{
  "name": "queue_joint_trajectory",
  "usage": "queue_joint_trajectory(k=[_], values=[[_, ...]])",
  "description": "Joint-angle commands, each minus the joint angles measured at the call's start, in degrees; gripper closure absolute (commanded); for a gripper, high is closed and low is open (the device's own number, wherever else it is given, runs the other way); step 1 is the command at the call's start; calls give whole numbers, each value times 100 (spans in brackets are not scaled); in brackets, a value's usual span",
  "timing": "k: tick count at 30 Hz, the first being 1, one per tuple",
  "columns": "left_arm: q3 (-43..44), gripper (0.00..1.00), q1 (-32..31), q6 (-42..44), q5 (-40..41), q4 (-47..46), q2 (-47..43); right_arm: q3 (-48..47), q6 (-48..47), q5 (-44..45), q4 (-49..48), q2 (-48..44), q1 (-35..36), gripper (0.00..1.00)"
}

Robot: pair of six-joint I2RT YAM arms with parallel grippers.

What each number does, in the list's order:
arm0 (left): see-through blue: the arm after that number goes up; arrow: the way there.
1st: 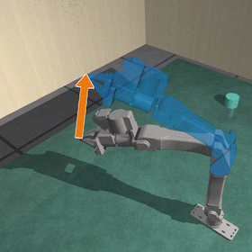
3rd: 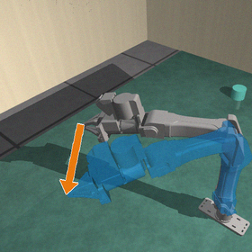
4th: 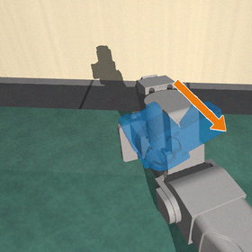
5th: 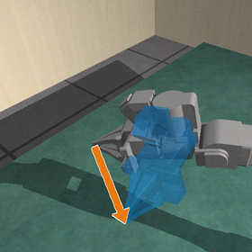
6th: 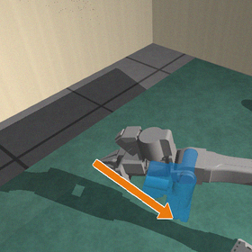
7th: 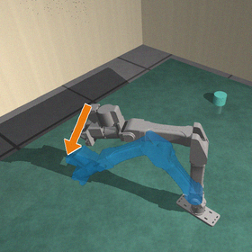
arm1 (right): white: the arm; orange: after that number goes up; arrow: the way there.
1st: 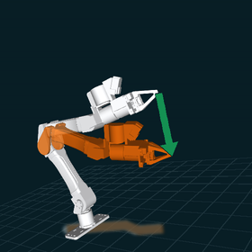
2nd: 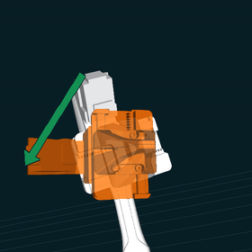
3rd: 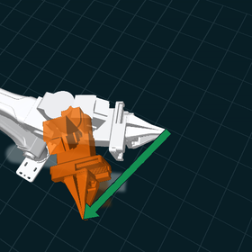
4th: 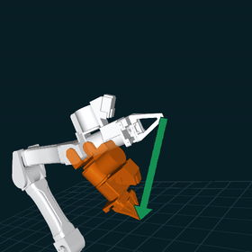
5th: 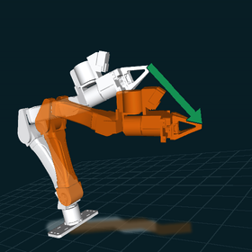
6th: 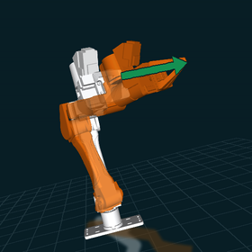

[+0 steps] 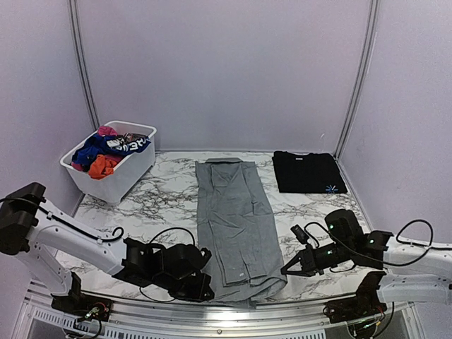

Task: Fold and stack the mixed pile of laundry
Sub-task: Pick up the rectangle-folded shirt from the center of the board.

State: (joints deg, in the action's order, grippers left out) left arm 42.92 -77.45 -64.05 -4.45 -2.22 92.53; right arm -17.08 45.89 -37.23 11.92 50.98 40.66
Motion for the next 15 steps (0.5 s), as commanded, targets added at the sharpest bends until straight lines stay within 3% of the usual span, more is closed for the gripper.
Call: queue_joint_trajectory(k=[1,8,15], values=[[109,100,-278,11,149,603,-518,-177,229,-227,688,-661,100,100],[161,100,37,-66,418,788,-1239,-570,219,-116,267,-239,68,100],[464,100,1255,345,-310,530,-1096,-1597,-707,-331,223,1144,-756,100]])
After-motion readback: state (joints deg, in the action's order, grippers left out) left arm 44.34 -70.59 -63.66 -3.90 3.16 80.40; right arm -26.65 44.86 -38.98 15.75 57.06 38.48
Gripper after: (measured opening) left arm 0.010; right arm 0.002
